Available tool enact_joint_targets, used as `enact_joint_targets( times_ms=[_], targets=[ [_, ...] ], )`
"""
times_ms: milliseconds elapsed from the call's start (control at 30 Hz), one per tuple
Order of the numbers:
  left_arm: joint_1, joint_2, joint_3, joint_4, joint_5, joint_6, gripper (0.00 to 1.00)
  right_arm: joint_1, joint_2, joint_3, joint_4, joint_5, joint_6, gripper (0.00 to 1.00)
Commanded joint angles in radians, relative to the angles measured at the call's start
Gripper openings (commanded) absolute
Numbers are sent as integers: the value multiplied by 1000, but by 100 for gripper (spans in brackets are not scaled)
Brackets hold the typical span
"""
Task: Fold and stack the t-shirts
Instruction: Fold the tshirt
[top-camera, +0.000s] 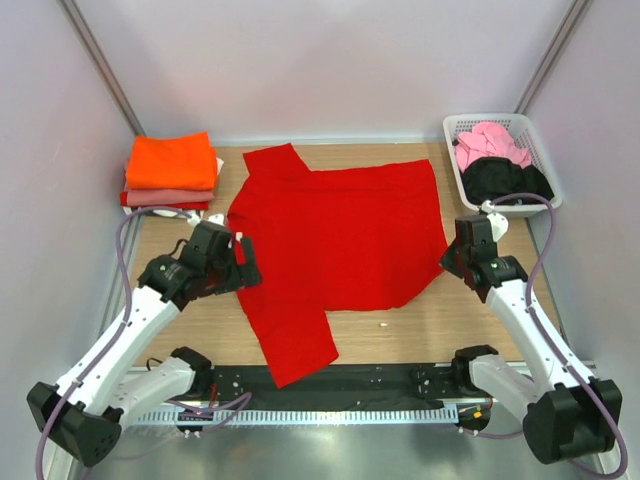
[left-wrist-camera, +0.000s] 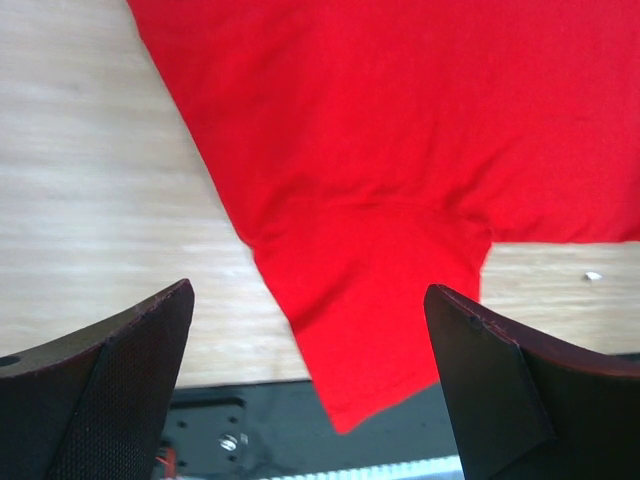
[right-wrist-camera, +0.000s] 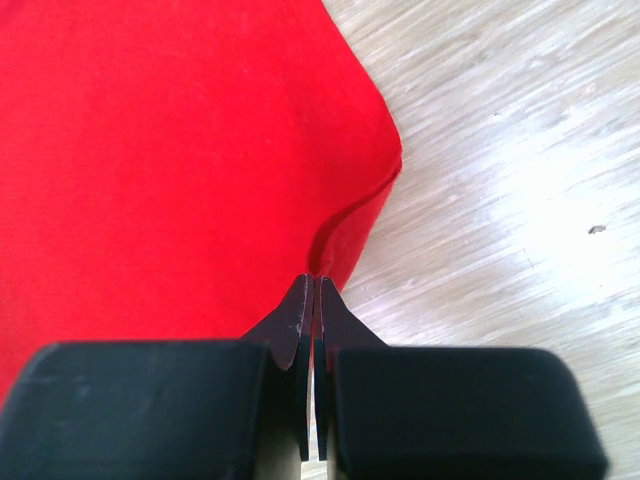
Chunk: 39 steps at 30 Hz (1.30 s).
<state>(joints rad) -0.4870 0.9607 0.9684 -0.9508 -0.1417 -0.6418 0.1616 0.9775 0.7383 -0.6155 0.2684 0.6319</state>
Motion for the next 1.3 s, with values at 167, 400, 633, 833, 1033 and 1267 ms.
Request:
enact_joint_targets(
  times_ms=[167,400,633,833,1033,1267],
  targets=[
    [-191,-62,-213,9,53,-353,96,-2,-99,-82,19,-87,49,1],
    [-500,35,-310,58,-36,-573,85,-2,-97,-85,19,-135,23,1],
    [-709,219,-301,78,-55,-713,72,-1,-122,-100,26,-147,22,1],
    [-797,303,-307,141,-18,-775,63,-2,-122,-97,31,-149,18,1],
    [-860,335,-345,222,14,-828,48,-4,-119,-97,31,-143,18,1],
    [-918,325,-346,193,8,-869,61,-2,-109,-96,28,-136,17,1]
  ],
)
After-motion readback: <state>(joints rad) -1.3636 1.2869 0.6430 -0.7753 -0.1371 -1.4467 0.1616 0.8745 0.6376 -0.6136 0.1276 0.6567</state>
